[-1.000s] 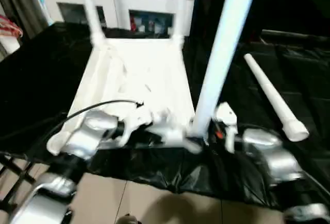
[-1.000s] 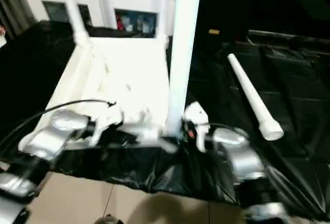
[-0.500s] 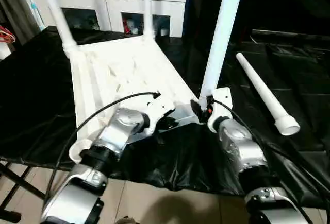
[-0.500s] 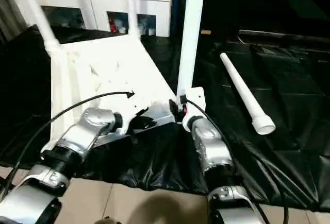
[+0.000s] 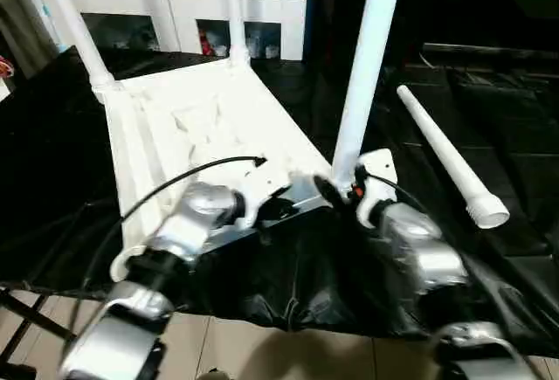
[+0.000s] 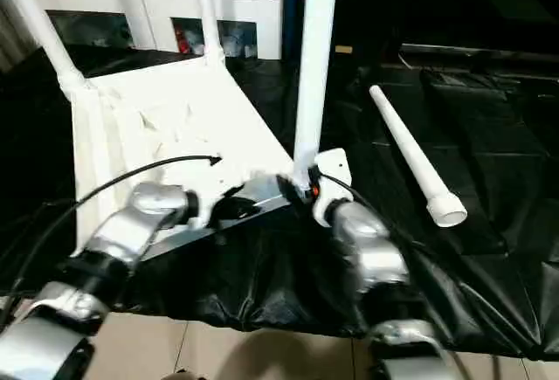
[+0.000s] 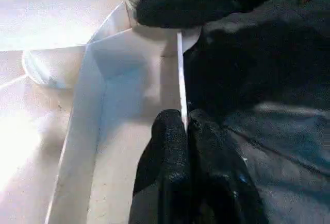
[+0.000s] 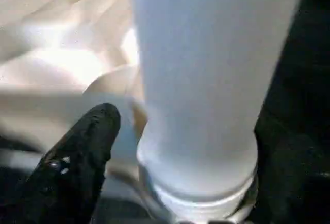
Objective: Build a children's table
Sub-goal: Rotate leg to tighten
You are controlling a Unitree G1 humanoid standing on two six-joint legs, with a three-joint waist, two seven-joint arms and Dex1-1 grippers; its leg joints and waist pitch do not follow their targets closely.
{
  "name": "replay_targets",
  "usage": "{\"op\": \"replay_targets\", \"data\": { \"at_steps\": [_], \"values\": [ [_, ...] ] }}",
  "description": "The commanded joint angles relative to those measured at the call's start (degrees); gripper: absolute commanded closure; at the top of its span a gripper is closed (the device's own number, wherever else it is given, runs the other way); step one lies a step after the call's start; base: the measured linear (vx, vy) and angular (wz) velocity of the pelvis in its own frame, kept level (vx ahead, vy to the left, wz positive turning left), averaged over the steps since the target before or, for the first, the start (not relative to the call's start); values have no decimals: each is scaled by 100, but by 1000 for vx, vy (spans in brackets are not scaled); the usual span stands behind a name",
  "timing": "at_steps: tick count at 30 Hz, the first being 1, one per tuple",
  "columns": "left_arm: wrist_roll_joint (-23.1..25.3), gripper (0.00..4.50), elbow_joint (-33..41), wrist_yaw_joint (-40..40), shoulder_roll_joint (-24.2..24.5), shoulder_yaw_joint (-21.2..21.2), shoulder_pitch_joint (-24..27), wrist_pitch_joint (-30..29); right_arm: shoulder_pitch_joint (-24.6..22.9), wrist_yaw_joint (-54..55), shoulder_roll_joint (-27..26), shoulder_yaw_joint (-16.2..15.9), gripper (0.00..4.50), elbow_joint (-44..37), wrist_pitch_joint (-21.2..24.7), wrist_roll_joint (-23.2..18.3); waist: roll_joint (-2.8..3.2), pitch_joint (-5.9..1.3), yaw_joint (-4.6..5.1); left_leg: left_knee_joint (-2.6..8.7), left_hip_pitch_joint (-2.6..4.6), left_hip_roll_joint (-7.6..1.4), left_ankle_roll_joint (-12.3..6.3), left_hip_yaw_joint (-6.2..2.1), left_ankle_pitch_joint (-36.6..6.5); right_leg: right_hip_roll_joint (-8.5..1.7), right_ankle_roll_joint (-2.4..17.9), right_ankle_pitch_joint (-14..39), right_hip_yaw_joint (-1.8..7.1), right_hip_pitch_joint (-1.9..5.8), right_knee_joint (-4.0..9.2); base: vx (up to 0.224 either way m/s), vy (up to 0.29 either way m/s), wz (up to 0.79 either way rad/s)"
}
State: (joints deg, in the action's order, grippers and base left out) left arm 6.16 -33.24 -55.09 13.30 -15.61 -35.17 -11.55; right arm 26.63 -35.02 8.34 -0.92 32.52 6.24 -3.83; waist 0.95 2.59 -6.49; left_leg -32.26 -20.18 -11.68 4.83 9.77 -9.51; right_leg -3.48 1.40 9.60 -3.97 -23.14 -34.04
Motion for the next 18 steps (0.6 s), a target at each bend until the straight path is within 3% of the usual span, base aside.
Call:
{"op": "replay_targets", "data": {
  "at_steps": [1,2,9,11,12,18],
  "values": [
    [-184,450,338,-328,-69,-184,7,267,-52,-766,-3,-506,6,-187,57,-31,-38,-351,-22,324,-7,-121,-260,-26,-1329,-449,958,1438,253,327,423,0,0,0],
    [-220,450,370,-426,-5,-171,48,308,-81,-1027,124,-563,6,-249,62,-28,-61,-348,-17,324,-11,-127,-267,-21,-1325,-451,950,1470,253,328,425,0,0,0],
    [-461,450,678,-1129,409,-179,307,410,-236,-2284,796,-963,6,-654,-33,-127,-64,-335,-98,326,14,-159,-287,-12,-1358,-448,957,1601,264,287,417,0,0,0],
    [-481,450,700,-1170,431,-170,318,395,-244,-2349,815,-976,6,-672,-33,-137,-63,-334,-117,321,11,-161,-292,-6,-1356,-448,970,1601,266,286,417,0,0,0],
    [-526,450,748,-1359,551,-159,357,413,-259,-2563,880,-1008,6,-725,-43,-168,-90,-328,-136,326,15,-163,-289,-5,-1372,-452,963,1648,264,284,421,0,0,0],
    [-574,450,761,-1771,888,-151,405,529,-304,-2951,994,-1107,6,-889,41,-288,-73,-327,-163,340,20,-172,-229,-17,-1403,-450,934,1672,266,276,408,0,0,0]
  ]
}}
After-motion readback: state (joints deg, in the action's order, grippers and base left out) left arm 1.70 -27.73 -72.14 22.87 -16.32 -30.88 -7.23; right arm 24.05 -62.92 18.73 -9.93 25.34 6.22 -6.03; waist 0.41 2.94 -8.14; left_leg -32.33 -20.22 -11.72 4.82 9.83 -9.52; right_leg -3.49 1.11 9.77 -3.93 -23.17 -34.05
